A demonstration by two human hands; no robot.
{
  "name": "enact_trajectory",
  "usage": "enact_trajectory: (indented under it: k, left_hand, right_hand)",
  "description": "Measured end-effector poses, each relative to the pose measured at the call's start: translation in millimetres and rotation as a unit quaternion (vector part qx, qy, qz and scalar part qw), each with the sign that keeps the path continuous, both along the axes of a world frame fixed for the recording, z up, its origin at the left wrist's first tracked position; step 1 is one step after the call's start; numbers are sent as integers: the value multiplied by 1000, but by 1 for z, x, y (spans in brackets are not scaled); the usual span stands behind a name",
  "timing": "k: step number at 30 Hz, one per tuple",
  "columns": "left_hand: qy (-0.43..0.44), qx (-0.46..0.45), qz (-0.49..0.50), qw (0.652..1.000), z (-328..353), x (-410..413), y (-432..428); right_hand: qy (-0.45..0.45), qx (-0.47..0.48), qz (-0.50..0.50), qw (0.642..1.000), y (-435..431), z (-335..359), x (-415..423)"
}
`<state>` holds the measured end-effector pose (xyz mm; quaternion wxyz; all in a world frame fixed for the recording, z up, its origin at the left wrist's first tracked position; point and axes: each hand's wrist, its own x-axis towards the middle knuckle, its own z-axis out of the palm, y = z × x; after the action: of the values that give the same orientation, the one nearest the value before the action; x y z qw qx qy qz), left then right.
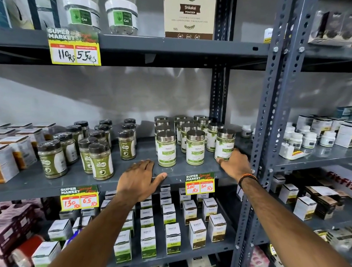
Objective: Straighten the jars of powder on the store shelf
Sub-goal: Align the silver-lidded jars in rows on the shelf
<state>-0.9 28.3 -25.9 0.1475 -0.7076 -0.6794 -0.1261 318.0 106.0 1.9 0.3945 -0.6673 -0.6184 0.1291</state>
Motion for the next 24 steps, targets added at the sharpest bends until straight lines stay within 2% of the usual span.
enact_trajectory:
  k: [15, 24]
  left_hand:
    - [2, -3, 4, 1000, 0, 1, -1]
    - [-15, -24, 1, 1000, 8, 3, -7]
  right_hand:
    - [17, 10, 18, 1000, -2, -2, 2]
    - [79, 54, -25, 995, -15, -6, 1]
